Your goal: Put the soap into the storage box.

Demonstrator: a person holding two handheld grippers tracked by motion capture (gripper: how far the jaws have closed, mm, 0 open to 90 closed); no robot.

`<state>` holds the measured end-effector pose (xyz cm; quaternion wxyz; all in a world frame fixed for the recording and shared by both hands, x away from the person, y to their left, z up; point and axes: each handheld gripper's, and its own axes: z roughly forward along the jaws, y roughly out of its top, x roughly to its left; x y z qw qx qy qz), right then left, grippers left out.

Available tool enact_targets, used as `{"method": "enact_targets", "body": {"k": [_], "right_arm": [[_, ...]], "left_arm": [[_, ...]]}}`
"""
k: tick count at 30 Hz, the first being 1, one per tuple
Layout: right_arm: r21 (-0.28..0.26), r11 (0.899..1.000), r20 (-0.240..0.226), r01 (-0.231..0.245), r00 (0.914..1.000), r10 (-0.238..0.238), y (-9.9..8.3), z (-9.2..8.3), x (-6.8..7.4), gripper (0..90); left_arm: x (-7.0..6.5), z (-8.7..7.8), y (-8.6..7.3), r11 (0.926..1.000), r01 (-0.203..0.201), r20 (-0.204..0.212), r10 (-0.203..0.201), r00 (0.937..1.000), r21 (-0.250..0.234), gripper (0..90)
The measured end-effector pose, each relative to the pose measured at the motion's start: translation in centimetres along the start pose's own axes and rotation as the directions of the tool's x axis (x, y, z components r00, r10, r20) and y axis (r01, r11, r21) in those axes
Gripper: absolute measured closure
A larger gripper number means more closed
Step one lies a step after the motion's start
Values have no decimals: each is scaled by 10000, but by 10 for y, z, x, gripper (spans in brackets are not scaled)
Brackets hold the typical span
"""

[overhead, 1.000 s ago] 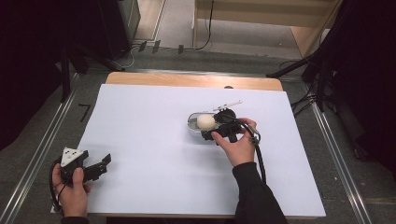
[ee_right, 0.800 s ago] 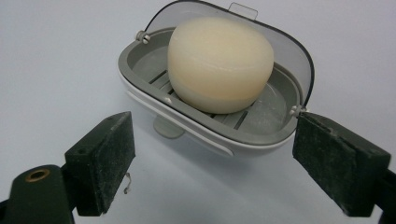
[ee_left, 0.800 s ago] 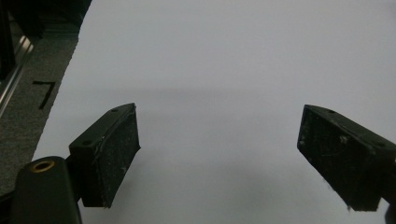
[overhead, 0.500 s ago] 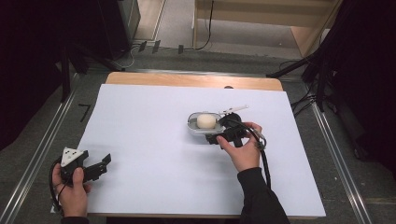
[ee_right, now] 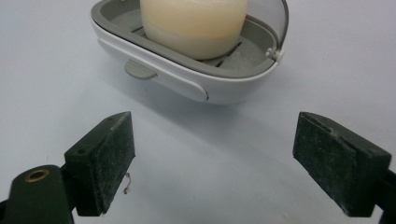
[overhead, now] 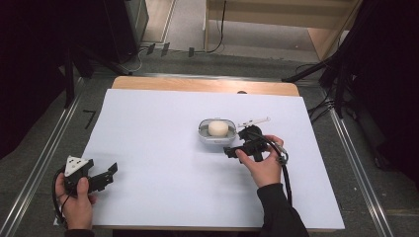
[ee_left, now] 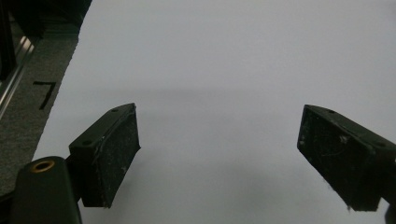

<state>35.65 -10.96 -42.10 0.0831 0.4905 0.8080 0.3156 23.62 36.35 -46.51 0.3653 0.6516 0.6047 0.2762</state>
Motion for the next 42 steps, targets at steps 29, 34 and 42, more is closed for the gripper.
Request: {"method": "enact_targets", "body": {"k": [29, 34, 42], "right_arm": [[-200, 9981, 233, -590, 9980, 595, -39, -16, -34, 135], [-226, 9972, 285, -706, 9971, 712, -48, -19, -41, 134], [-398, 9962, 394, -779, 9961, 795, -60, -27, -51, 134]], "left_arm": [[-1, 0, 0, 10000, 5, -20, -5, 10000, -33, 139], [-1, 0, 0, 10000, -11, -18, 11, 10000, -16, 139], [-1, 0, 0, 10000, -32, -37, 32, 10000, -14, 139]]}}
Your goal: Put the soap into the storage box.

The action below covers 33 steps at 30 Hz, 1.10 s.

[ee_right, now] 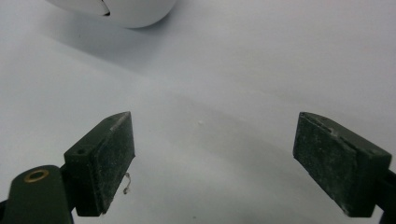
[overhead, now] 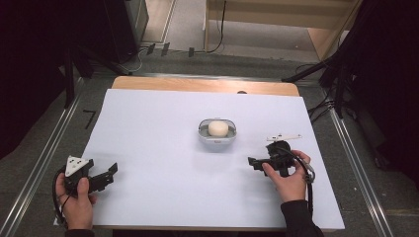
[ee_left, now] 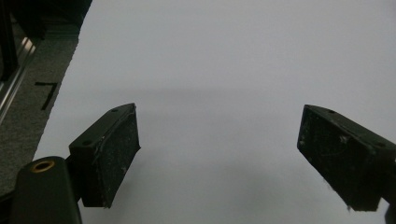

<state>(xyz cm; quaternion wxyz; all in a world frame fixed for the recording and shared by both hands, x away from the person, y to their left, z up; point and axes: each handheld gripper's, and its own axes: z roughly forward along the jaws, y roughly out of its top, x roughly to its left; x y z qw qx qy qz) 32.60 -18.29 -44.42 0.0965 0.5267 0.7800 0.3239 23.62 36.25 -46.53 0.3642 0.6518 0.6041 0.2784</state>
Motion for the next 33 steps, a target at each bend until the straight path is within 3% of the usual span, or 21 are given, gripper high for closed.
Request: {"method": "enact_targets", "body": {"k": [17, 33], "right_arm": [[-585, 9982, 310, -126, 9994, 144, -36, -18, -27, 133], [-616, 9966, 631, -540, 9963, 579, -71, -34, -54, 133]], "left_arm": [[0, 0, 0, 10000, -21, -13, 21, 10000, 15, 139], [-1, 0, 0, 9999, -100, -51, 100, 9999, 2, 139]]}}
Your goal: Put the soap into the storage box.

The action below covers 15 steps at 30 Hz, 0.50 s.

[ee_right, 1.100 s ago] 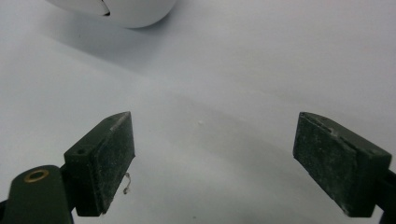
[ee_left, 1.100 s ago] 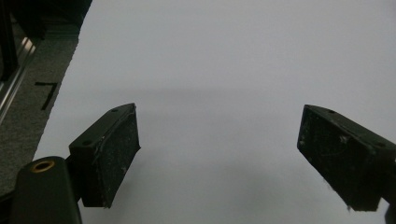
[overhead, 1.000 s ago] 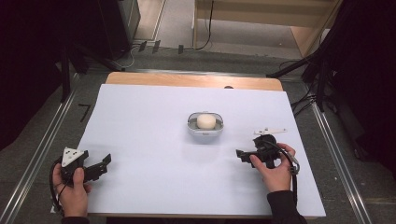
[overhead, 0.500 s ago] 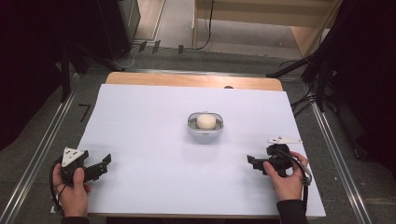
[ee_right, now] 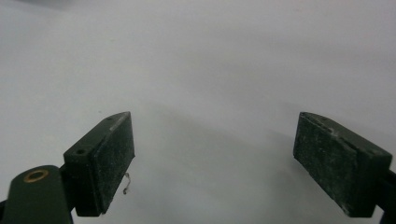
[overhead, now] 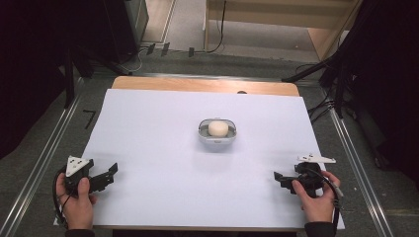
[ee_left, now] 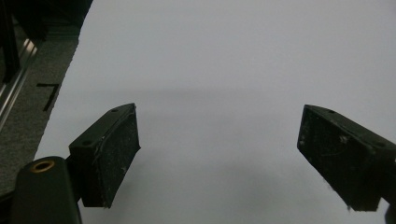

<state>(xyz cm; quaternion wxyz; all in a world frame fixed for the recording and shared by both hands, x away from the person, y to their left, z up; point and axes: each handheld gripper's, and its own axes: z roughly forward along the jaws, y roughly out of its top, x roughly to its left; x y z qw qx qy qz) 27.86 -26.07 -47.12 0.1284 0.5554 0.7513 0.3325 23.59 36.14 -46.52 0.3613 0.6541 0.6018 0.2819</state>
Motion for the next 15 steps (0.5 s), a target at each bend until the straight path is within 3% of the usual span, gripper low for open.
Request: {"method": "enact_targets", "body": {"k": [15], "right_arm": [[-552, 9984, 341, -138, 9993, 157, -35, -33, -36, 133]], "left_arm": [[-2, -1, -1, 9998, -100, -212, 96, 9997, -171, 136]]}}
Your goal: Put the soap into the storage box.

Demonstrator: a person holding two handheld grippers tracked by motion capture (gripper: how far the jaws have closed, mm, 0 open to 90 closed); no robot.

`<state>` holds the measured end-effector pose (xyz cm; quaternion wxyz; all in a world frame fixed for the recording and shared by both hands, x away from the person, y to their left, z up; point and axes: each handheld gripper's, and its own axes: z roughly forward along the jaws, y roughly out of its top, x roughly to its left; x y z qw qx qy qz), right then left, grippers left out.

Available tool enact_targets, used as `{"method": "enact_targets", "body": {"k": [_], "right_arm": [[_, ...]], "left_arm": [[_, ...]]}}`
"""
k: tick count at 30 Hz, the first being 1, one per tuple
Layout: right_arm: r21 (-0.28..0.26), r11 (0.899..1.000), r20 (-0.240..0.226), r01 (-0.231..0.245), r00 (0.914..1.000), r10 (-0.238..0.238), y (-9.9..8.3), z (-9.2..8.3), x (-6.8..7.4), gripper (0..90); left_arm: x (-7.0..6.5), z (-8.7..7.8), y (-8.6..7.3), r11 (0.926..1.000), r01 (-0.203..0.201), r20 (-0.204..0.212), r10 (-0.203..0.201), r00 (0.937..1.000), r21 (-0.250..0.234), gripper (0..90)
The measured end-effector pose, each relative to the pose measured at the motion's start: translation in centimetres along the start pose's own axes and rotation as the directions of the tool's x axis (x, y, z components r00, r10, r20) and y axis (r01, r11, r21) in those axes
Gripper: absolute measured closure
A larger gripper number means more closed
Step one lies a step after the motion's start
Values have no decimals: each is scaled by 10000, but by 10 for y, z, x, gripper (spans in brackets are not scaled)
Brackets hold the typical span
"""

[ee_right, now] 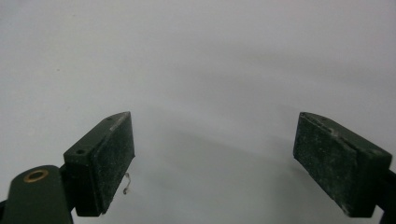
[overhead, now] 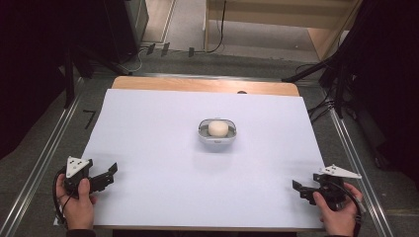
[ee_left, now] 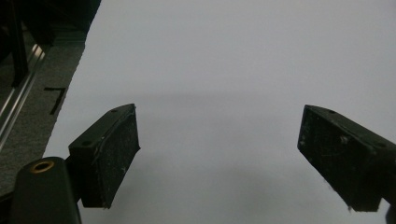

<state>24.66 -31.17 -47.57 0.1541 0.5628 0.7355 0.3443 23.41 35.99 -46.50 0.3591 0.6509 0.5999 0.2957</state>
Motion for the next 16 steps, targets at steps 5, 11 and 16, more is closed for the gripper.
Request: {"method": "enact_targets", "body": {"k": [5, 11, 16], "right_arm": [[-331, 9994, 152, -47, 9999, 52, -10, -14, -18, 133], [-1047, 9938, 71, -369, 9993, 378, -20, -24, -38, 138], [-983, 9951, 407, 67, 9992, -27, -19, -20, -34, 131]], "left_arm": [[-1, 0, 0, 10000, -55, -12, 55, 10000, -47, 135], [1, -3, -1, 9997, 54, 30, -53, 10000, -244, 135], [-4, -1, -1, 9996, -272, -294, 270, 9992, -70, 136]]}}
